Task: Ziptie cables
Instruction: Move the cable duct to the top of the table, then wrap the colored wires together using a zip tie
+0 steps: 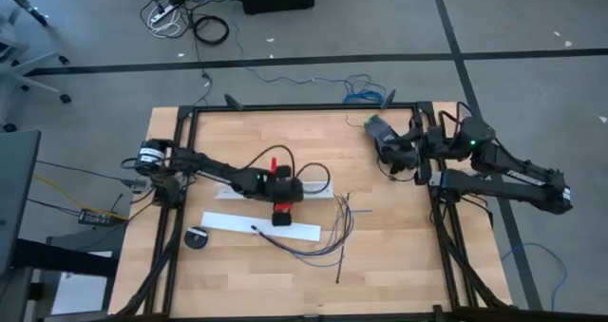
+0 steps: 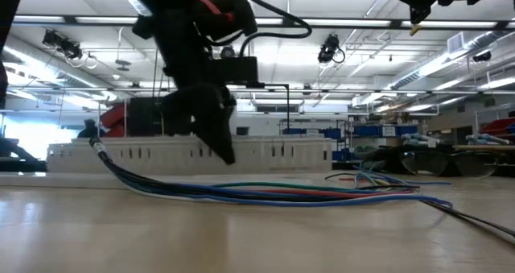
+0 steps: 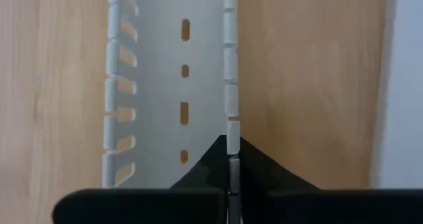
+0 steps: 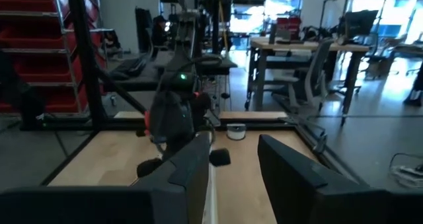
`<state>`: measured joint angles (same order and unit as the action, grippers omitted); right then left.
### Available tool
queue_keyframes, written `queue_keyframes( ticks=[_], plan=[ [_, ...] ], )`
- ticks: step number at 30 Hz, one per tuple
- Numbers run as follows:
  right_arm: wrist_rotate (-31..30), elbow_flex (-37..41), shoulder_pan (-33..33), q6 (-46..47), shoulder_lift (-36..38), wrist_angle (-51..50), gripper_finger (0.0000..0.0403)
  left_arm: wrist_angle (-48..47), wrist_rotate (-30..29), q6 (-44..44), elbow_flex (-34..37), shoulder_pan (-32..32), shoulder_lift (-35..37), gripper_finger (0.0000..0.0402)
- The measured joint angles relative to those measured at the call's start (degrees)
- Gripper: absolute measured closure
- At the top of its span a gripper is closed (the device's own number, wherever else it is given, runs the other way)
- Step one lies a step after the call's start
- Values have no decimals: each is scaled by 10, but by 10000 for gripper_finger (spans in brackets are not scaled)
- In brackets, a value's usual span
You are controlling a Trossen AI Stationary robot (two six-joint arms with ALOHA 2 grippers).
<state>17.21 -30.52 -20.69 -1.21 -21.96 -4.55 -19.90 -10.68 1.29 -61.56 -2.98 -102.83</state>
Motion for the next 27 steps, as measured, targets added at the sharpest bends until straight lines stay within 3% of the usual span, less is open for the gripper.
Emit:
queue_keyframes(
  ticks=[4,9,17,21,27],
  plan=[
    [0,0,-6,0,10,-9,276,35,7,33,0,43,0,400],
    [0,0,-6,0,13,-21,277,63,64,62,-15,94,-7,400],
    [-1,0,-6,0,13,-31,276,39,100,85,-67,120,-32,393],
    [-8,0,-5,0,14,-30,270,34,100,106,-77,120,-43,369],
    [-11,0,-5,0,14,-31,256,43,81,105,-84,120,-47,298]
  ],
)
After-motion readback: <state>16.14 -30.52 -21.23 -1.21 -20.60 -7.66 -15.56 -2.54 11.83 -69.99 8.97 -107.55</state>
